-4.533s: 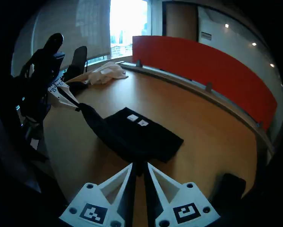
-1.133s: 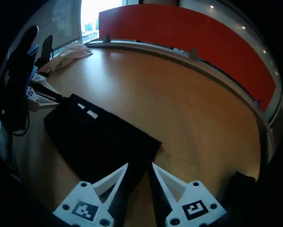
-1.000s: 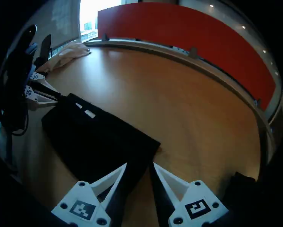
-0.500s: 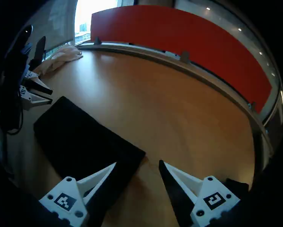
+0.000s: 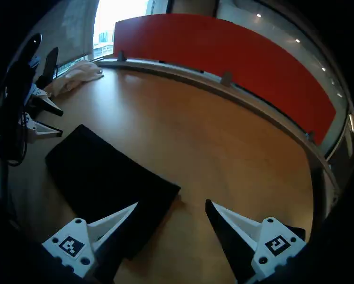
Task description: Fold towel
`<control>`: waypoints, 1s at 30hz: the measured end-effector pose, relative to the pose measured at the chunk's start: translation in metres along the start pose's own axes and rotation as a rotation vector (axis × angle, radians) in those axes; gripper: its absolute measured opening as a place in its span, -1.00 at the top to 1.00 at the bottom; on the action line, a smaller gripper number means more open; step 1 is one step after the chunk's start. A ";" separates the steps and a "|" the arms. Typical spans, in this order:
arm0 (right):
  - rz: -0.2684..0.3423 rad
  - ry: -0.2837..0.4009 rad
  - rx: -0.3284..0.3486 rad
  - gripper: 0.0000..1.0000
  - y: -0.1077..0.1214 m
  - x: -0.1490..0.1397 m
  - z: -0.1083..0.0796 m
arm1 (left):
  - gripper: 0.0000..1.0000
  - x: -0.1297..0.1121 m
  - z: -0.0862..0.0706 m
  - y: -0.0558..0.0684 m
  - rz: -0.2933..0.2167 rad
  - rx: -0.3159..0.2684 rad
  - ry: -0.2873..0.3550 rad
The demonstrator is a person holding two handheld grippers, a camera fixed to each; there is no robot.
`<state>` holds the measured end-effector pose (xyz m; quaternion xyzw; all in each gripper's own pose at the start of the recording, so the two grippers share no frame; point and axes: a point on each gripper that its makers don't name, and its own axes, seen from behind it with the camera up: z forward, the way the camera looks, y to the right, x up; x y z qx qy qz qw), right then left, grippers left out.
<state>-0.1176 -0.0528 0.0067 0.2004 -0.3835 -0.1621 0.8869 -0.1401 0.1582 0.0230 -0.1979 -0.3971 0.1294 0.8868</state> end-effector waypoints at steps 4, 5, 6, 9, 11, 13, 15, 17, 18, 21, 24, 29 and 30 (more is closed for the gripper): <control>0.002 0.005 0.004 -1.00 -0.004 -0.002 -0.008 | -0.92 -0.005 -0.008 0.001 -0.014 0.001 0.002; 0.002 0.006 0.005 -1.00 -0.005 -0.003 -0.010 | -0.92 -0.006 -0.009 0.001 -0.018 0.001 0.002; 0.003 0.006 0.007 -1.00 -0.007 -0.004 -0.012 | -0.91 -0.008 -0.012 0.002 -0.022 0.002 0.002; 0.006 0.007 0.010 -1.00 -0.011 -0.007 -0.018 | -0.92 -0.012 -0.018 0.002 -0.031 0.008 0.003; 0.008 0.007 0.011 -1.00 -0.013 -0.010 -0.022 | -0.92 -0.016 -0.021 0.001 -0.033 0.012 0.002; 0.010 0.008 0.015 -1.00 -0.016 -0.012 -0.026 | -0.92 -0.021 -0.025 0.001 -0.039 0.016 -0.001; 0.011 0.010 0.019 -1.00 -0.019 -0.014 -0.029 | -0.92 -0.025 -0.029 0.002 -0.048 0.020 -0.003; 0.013 0.013 0.020 -1.00 -0.022 -0.015 -0.033 | -0.92 -0.029 -0.033 0.002 -0.062 0.020 -0.004; 0.013 0.015 0.020 -1.00 -0.023 -0.015 -0.035 | -0.92 -0.031 -0.035 0.003 -0.069 0.020 -0.004; 0.014 0.016 0.017 -1.00 -0.024 -0.017 -0.040 | -0.92 -0.036 -0.040 0.004 -0.087 0.019 -0.002; 0.014 0.016 0.018 -1.00 -0.026 -0.019 -0.045 | -0.92 -0.040 -0.046 0.005 -0.098 0.023 0.001; 0.012 0.017 0.026 -1.00 -0.030 -0.022 -0.048 | -0.92 -0.045 -0.053 0.006 -0.117 0.026 0.007; 0.010 0.018 0.028 -1.00 -0.030 -0.022 -0.048 | -0.92 -0.046 -0.054 0.006 -0.121 0.027 0.008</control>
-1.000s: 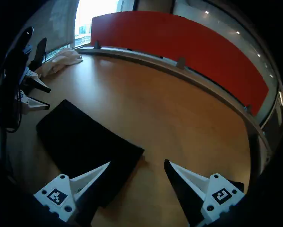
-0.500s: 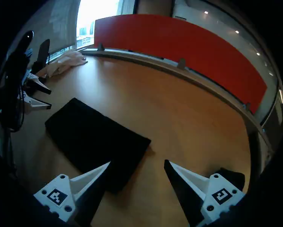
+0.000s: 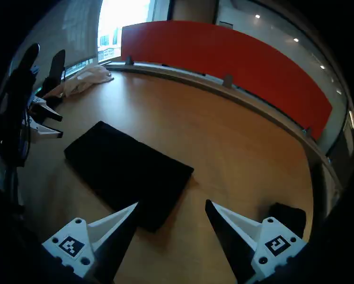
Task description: Fold towel
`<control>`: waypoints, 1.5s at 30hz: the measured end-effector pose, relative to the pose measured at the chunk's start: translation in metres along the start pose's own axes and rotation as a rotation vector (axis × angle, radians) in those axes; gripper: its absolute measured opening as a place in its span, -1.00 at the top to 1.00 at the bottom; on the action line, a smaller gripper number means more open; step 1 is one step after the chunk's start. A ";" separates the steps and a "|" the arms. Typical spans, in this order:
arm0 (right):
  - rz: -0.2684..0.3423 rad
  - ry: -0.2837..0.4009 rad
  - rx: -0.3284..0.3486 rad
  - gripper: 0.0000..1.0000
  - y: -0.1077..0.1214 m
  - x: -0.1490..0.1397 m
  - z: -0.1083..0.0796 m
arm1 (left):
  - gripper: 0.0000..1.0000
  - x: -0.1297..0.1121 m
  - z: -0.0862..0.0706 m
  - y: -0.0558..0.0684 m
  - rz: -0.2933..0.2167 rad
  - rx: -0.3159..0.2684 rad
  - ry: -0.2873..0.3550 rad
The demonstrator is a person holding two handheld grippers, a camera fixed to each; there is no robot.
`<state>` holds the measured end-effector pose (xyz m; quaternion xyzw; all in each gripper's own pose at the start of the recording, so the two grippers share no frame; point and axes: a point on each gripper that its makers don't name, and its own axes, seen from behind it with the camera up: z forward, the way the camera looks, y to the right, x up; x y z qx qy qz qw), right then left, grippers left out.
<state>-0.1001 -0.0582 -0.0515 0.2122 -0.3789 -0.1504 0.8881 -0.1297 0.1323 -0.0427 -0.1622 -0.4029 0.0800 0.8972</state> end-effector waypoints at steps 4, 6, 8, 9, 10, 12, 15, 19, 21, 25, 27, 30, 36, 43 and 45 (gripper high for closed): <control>-0.011 0.002 0.013 -1.00 -0.003 0.000 0.001 | -0.92 -0.003 -0.006 -0.002 -0.011 0.008 0.005; -0.018 0.003 0.022 -1.00 -0.005 0.000 0.001 | -0.92 -0.005 -0.009 -0.002 -0.017 0.011 0.008; -0.024 0.002 0.032 -1.00 -0.006 0.000 0.001 | -0.92 -0.007 -0.013 -0.003 -0.023 0.016 0.010; -0.027 0.001 0.037 -1.00 -0.007 -0.001 0.001 | -0.92 -0.009 -0.015 -0.003 -0.026 0.019 0.011; -0.030 0.001 0.042 -1.00 -0.008 -0.001 0.002 | -0.92 -0.010 -0.016 -0.003 -0.029 0.021 0.012; -0.037 0.001 0.052 -1.00 -0.010 -0.001 0.002 | -0.92 -0.014 -0.020 -0.004 -0.036 0.026 0.013; -0.048 0.002 0.067 -1.00 -0.013 -0.001 0.003 | -0.92 -0.019 -0.025 -0.007 -0.047 0.039 0.015; -0.064 0.001 0.088 -1.00 -0.016 -0.001 0.005 | -0.92 -0.025 -0.033 -0.008 -0.072 0.053 0.024; -0.073 -0.001 0.099 -1.00 -0.018 -0.001 0.006 | -0.92 -0.028 -0.037 -0.009 -0.085 0.059 0.027; -0.092 -0.006 0.116 -1.00 -0.021 -0.002 0.008 | -0.92 -0.034 -0.042 -0.009 -0.100 0.069 0.029; -0.100 -0.009 0.123 -1.00 -0.022 -0.003 0.009 | -0.92 -0.037 -0.045 -0.009 -0.105 0.075 0.030; -0.111 -0.010 0.131 -1.00 -0.023 -0.003 0.010 | -0.92 -0.042 -0.047 -0.009 -0.115 0.079 0.029; -0.125 -0.017 0.155 -1.00 -0.029 -0.004 0.013 | -0.92 -0.049 -0.052 -0.010 -0.132 0.092 0.027; -0.154 -0.042 0.179 -1.00 -0.036 -0.014 0.016 | -0.92 -0.055 -0.058 -0.012 -0.138 0.102 0.026; -0.162 -0.053 0.188 -0.99 -0.037 -0.019 0.016 | -0.92 -0.057 -0.059 -0.012 -0.142 0.105 0.024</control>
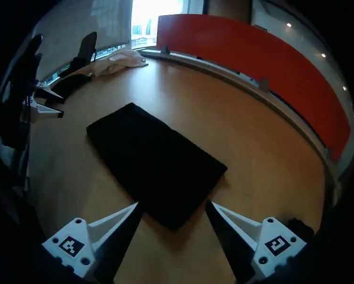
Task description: Fold towel
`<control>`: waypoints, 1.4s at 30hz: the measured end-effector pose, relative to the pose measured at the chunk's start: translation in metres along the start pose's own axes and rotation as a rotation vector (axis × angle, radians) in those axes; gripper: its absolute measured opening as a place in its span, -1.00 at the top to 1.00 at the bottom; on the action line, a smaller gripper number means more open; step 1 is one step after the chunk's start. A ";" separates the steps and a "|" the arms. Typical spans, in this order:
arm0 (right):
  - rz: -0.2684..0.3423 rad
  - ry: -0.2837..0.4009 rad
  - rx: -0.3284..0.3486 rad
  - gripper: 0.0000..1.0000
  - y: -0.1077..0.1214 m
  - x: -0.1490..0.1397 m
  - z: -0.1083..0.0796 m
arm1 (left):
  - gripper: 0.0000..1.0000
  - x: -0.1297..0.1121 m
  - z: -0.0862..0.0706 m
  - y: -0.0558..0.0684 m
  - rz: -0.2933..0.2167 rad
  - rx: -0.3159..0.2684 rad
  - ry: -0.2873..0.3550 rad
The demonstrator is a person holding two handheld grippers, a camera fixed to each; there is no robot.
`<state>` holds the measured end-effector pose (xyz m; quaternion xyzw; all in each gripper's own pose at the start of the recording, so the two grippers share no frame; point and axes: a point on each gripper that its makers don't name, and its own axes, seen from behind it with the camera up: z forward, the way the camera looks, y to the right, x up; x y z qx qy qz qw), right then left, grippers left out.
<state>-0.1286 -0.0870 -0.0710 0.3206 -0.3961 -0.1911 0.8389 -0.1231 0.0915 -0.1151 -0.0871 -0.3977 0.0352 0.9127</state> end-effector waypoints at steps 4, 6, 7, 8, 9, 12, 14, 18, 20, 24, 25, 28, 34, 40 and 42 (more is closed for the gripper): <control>-0.006 -0.021 0.017 -0.93 -0.004 -0.009 0.002 | -0.92 -0.004 -0.002 -0.002 -0.006 0.006 -0.004; -0.008 -0.029 0.027 -0.84 -0.006 -0.013 0.003 | -0.92 -0.006 -0.003 -0.003 -0.009 0.008 -0.006; -0.009 -0.034 0.032 -0.78 -0.006 -0.015 0.003 | -0.92 -0.007 -0.004 -0.003 -0.010 0.009 -0.006; -0.010 -0.039 0.036 -0.71 -0.007 -0.016 0.004 | -0.92 -0.008 -0.005 -0.003 -0.011 0.010 -0.007; -0.011 -0.045 0.041 -0.67 -0.007 -0.019 0.004 | -0.92 -0.009 -0.005 -0.004 -0.012 0.012 -0.008; -0.020 -0.063 0.044 -0.54 -0.006 -0.024 0.004 | -0.92 -0.011 -0.007 -0.005 -0.016 0.015 -0.008; -0.025 -0.075 0.043 -0.45 -0.004 -0.028 0.004 | -0.92 -0.012 -0.009 -0.006 -0.019 0.017 -0.008; -0.031 -0.093 0.051 -0.28 -0.004 -0.033 0.002 | -0.92 -0.012 -0.011 -0.010 -0.021 0.024 -0.005; -0.028 -0.103 0.059 -0.09 -0.004 -0.036 0.002 | -0.92 -0.013 -0.012 -0.010 -0.022 0.026 -0.005; -0.022 -0.113 0.063 0.21 -0.002 -0.039 0.002 | -0.92 -0.016 -0.013 -0.011 -0.025 0.027 -0.006; -0.023 -0.113 0.064 0.21 -0.002 -0.039 0.002 | -0.92 -0.017 -0.014 -0.011 -0.025 0.028 -0.006; -0.024 -0.113 0.066 0.20 -0.001 -0.039 0.002 | -0.92 -0.019 -0.015 -0.011 -0.026 0.029 -0.008; -0.025 -0.114 0.069 0.38 0.001 -0.040 0.003 | -0.92 -0.023 -0.017 -0.012 -0.031 0.033 -0.012; -0.031 -0.108 0.075 0.75 0.001 -0.038 0.003 | -0.92 -0.023 -0.019 -0.013 -0.037 0.039 -0.009; -0.032 -0.105 0.075 0.90 0.001 -0.037 0.003 | -0.92 -0.023 -0.020 -0.014 -0.039 0.041 -0.008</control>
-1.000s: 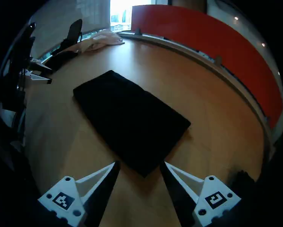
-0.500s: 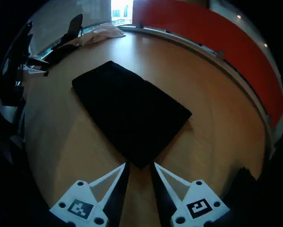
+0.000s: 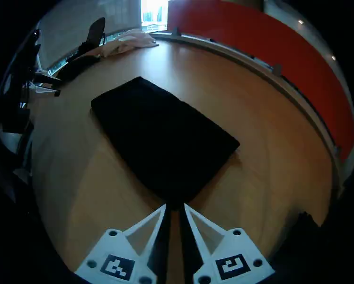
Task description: Fold towel
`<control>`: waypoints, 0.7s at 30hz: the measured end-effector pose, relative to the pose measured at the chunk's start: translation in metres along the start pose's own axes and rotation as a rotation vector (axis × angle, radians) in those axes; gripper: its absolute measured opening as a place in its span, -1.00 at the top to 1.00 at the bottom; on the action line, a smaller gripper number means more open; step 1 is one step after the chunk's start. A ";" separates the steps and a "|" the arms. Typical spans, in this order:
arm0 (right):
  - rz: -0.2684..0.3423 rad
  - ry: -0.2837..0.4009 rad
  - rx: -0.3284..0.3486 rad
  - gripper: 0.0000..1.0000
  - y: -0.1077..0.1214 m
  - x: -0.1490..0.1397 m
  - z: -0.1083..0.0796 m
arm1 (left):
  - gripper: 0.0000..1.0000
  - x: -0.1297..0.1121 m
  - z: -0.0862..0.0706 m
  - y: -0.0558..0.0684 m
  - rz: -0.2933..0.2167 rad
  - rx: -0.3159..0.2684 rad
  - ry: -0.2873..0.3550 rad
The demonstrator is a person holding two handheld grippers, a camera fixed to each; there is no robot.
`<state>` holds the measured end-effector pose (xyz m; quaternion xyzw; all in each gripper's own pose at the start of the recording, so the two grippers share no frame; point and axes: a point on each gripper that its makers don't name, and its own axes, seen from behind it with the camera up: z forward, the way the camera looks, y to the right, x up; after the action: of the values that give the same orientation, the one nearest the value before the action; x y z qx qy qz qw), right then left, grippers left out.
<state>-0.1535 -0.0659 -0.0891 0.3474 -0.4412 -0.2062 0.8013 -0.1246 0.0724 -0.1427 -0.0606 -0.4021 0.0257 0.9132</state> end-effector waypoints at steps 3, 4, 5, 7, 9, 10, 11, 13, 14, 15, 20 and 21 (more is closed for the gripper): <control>0.005 0.003 0.002 0.93 -0.001 0.001 -0.001 | -0.92 0.000 -0.001 -0.001 -0.003 0.005 0.000; 0.007 0.006 0.004 0.94 -0.001 0.002 -0.001 | -0.92 0.000 -0.001 -0.001 -0.005 0.006 0.001; 0.009 0.008 0.006 0.94 -0.002 0.002 -0.002 | -0.92 0.000 -0.002 -0.001 -0.007 0.007 0.002; 0.010 0.014 0.002 0.94 -0.001 0.004 -0.004 | -0.92 0.000 -0.002 -0.001 -0.011 0.007 0.004; 0.009 0.019 -0.005 0.93 0.000 0.005 -0.006 | -0.92 0.000 -0.003 0.000 -0.014 0.006 0.006; 0.009 0.022 -0.009 0.93 0.001 0.006 -0.007 | -0.92 0.000 -0.003 0.000 -0.015 0.006 0.008; 0.009 0.025 -0.012 0.93 0.002 0.007 -0.008 | -0.92 0.001 -0.003 0.000 -0.015 0.006 0.010; 0.010 0.029 -0.018 0.94 0.003 0.008 -0.011 | -0.92 0.002 -0.004 0.000 -0.016 0.007 0.015; 0.011 0.031 -0.020 0.94 0.003 0.009 -0.013 | -0.92 0.003 -0.005 0.000 -0.016 0.008 0.018; 0.012 0.033 -0.022 0.94 0.004 0.009 -0.014 | -0.92 0.003 -0.005 0.000 -0.016 0.009 0.021; 0.020 0.043 -0.031 0.94 0.006 0.012 -0.021 | -0.92 0.005 -0.008 0.001 -0.032 0.008 0.042; 0.020 0.044 -0.033 0.94 0.006 0.012 -0.022 | -0.92 0.006 -0.009 0.001 -0.036 0.008 0.048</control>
<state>-0.1286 -0.0614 -0.0856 0.3341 -0.4234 -0.1976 0.8186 -0.1141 0.0734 -0.1444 -0.0504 -0.3811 0.0094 0.9231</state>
